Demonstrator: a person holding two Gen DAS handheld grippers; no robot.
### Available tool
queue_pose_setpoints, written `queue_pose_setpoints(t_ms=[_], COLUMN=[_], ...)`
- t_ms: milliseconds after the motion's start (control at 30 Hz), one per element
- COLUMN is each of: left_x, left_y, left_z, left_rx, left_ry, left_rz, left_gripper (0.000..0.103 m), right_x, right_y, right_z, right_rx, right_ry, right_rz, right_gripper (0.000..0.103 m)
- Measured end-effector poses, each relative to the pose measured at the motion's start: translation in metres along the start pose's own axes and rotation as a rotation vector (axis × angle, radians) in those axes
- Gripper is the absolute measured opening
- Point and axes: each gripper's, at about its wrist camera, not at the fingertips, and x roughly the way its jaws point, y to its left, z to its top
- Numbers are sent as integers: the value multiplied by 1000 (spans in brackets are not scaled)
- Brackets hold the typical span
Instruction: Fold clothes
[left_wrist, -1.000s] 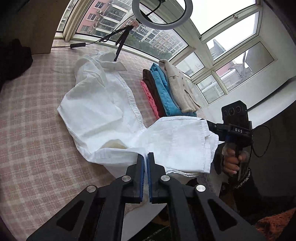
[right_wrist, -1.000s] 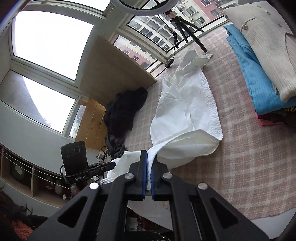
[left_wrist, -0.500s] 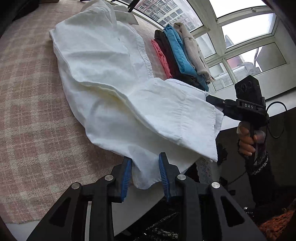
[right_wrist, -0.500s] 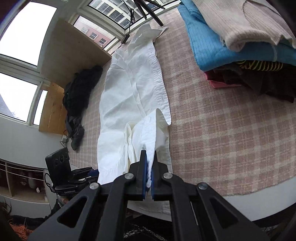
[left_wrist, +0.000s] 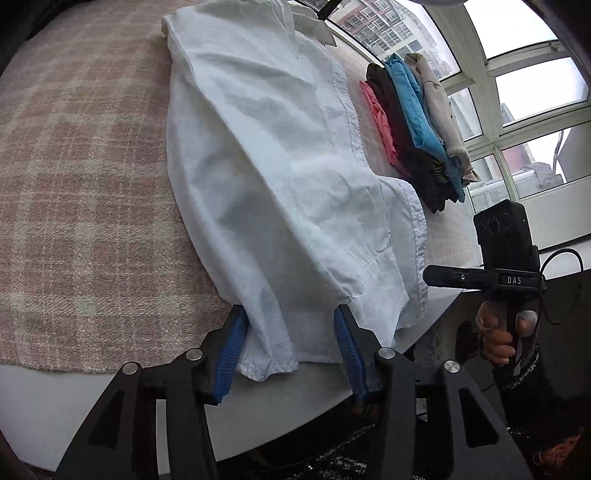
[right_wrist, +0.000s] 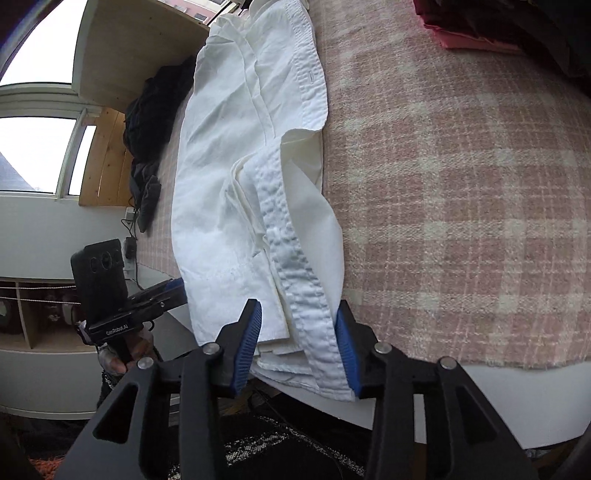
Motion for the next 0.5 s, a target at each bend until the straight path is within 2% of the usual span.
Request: queue_pose_setpoints(t_ms=[33,67,133,167,233,267,300,400,500], left_x=[-2,-7,-19,-23,-25,-25,-25,-46,-83], left_y=[-5,-10,-20,-25,-32,-35,-39,-33,-13], left_z=[5,11,25,32,45,52,58,66,55], left_rx=[7,18,61,86,136,161,186,202,179], left_ry=[5,5,6,11,31,43,54,12,-62], left_rz=[-5,-15,-39,-46,-20,-2,15,62,70], left_gripper=[29,29,29,29,29,29,29,29,29], right_x=[-5,-15,-38,-48,-54,-48,-41,5,55], right_y=[6,15,42,58,95,113,131,163,187], right_z=[-2,-6,-22,-30,-48,-56,-63,-70,-72], right_rx=[-48,-107,-245,-309,-435,-495,-554,-670,-780], right_ry=[-30,-83,-176,-199,-221,-236,-251,-213,-168], right_rz=[-98,-193,-276,-252,-211,-224,-236,-302,-392], right_gripper=[40,40,40,40,49,62,69,69,69])
